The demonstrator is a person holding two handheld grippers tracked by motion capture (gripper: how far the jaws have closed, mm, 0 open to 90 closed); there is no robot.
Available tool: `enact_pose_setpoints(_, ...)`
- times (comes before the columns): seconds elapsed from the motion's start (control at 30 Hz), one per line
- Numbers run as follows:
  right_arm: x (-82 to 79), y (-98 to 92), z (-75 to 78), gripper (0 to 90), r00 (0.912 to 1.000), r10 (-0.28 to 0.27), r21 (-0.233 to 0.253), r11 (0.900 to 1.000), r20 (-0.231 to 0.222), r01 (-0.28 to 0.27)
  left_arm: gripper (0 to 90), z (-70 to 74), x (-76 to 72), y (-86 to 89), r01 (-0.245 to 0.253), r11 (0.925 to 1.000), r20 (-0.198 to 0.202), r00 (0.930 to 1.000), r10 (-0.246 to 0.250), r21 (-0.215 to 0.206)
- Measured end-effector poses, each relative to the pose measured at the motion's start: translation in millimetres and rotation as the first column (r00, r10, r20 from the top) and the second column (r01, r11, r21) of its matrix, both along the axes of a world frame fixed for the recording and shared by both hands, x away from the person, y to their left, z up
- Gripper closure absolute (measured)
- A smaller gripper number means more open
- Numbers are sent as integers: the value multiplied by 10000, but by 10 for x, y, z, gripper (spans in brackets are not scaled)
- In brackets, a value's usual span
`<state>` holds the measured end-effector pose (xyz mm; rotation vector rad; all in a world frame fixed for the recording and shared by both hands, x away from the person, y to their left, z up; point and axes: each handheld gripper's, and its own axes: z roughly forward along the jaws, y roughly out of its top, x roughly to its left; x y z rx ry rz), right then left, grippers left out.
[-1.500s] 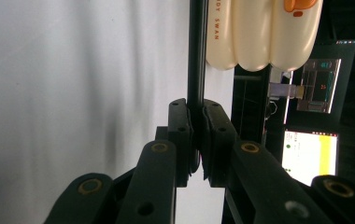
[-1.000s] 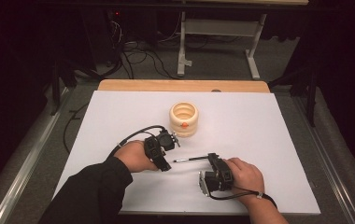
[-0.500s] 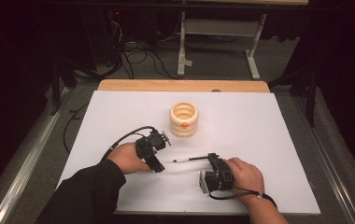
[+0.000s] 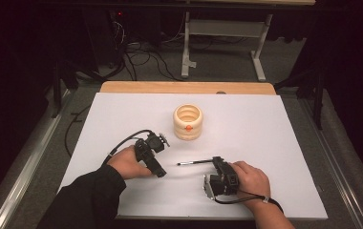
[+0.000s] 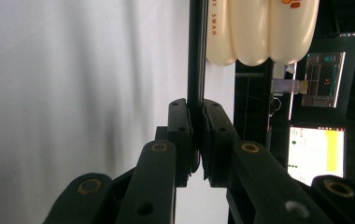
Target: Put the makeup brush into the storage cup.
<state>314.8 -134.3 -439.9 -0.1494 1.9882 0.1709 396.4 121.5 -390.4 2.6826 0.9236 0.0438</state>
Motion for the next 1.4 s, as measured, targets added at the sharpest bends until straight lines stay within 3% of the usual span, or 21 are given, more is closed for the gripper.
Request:
enact_pose_setpoints(0.1,1,-1,12,857,9999,-22,-32,10000,-124,22,5,3,2,73,-344,9985,199,9992,353,-426)
enact_pose_setpoints(0.17,14,-4,17,856,9999,132,-60,9999,62,-132,1,1,-3,118,-523,9968,404,9977,548,-612)
enact_pose_setpoints(0.3,11,-5,20,856,10000,1,-68,10000,12,-1,1,-19,-32,185,-858,9897,711,9930,944,-1149)
enact_pose_setpoints(0.4,16,-4,21,856,10000,73,-43,10000,34,-73,0,-45,-65,227,-1141,9796,984,9864,1315,-1656)
enact_pose_setpoints(0.5,7,-8,14,855,10000,-63,123,9999,-18,63,3,-95,-103,270,-1502,9629,1057,9785,1772,-2243)
enact_pose_setpoints(0.53,12,-7,21,855,10000,-3,51,10000,3,3,3,-106,-112,289,-1522,9605,1131,9767,1822,-2330)
enact_pose_setpoints(0.67,5,-10,25,855,9999,-139,146,9998,-57,140,4,-142,-154,342,-1873,9398,1512,9596,2373,-2858)
enact_pose_setpoints(0.73,1,-9,31,855,9998,-180,122,9998,-94,181,4,-148,-174,374,-1895,9320,1655,9543,2489,-3089)
enact_pose_setpoints(0.77,2,-9,31,855,9998,-172,132,9998,-79,173,3,-162,-186,379,-1982,9247,1655,9508,2620,-3250)
enact_pose_setpoints(0.83,5,-9,27,856,9998,-155,169,9997,-89,156,0,-179,-212,397,-2095,9196,1930,9393,2838,-3324)
enact_pose_setpoints(0.87,8,-10,26,856,9999,-131,206,9997,-107,133,0,-196,-235,427,-2194,9111,2145,9277,3055,-3489)
enact_pose_setpoints(0.9,8,-10,26,856,9999,-131,206,9997,-107,133,0,-196,-235,427,-2194,9111,2145,9277,3055,-3489)
enact_pose_setpoints(1.0,-1,-12,34,856,9995,-270,227,9994,-158,273,0,-231,-274,485,-2366,8882,2396,9065,3477,-3938)
enact_pose_setpoints(1.07,-2,-14,35,856,9994,-316,260,9991,-172,321,0,-267,-296,514,-2386,8733,2294,9048,3587,-4247)
enact_pose_setpoints(1.23,10,-20,40,856,9992,-361,385,9986,-161,367,0,-316,-363,565,-2319,8498,2723,8789,3916,-4734)
enact_pose_setpoints(1.3,16,-26,43,856,9988,-438,501,9977,-222,448,0,-325,-380,578,-2261,8436,2905,8690,4007,-4871)
enact_pose_setpoints(1.4,36,-38,45,856,9979,-544,731,9957,-349,569,0,-347,-389,604,-2354,8251,2809,8626,4209,-5136)
